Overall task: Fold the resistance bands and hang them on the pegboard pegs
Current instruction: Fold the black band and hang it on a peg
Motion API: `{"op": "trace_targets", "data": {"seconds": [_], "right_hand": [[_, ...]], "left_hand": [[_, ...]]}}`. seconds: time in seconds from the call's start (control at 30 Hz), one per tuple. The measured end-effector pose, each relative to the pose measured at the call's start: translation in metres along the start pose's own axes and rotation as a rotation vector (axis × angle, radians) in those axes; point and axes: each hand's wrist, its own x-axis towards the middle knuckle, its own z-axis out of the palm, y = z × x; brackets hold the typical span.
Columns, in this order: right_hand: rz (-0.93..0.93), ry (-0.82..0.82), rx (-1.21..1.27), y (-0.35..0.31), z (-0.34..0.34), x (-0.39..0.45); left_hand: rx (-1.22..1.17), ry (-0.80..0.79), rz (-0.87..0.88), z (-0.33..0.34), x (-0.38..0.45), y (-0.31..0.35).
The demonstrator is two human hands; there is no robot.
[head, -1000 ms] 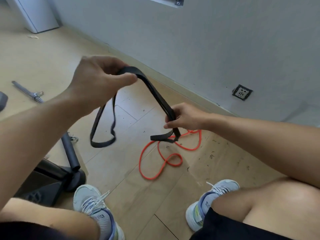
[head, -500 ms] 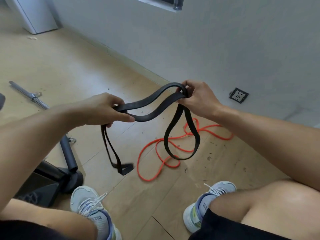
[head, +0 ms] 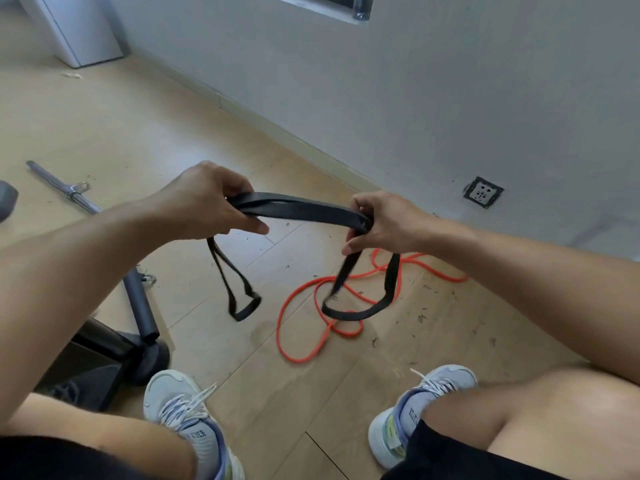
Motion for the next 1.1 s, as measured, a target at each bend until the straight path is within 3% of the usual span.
{"op": "trace_targets", "data": {"seconds": [0.17, 0.37, 0.6, 0.83, 1.1], "right_hand": [[-0.039, -0.177, 0.137, 0.000, 0.005, -0.003], [-0.029, -0.253, 0.380, -0.008, 0.007, -0.006], [-0.002, -0.091, 0.108, -0.004, 0.016, -0.002], [-0.028, 0.040, 0.219, 0.005, 0.021, 0.006], [-0.026, 0.124, 0.233, -0.005, 0.017, 0.001]], "left_hand": [[0.025, 0.071, -0.003, 0.001, 0.002, 0.002], [0.136, -0.001, 0.011, 0.004, 0.002, 0.006], [0.123, 0.024, 0.017, 0.005, 0.000, 0.005], [0.021, 0.004, 0.072, 0.000, -0.005, 0.004], [-0.068, 0.126, 0.109, 0.004, 0.000, 0.007]]}}
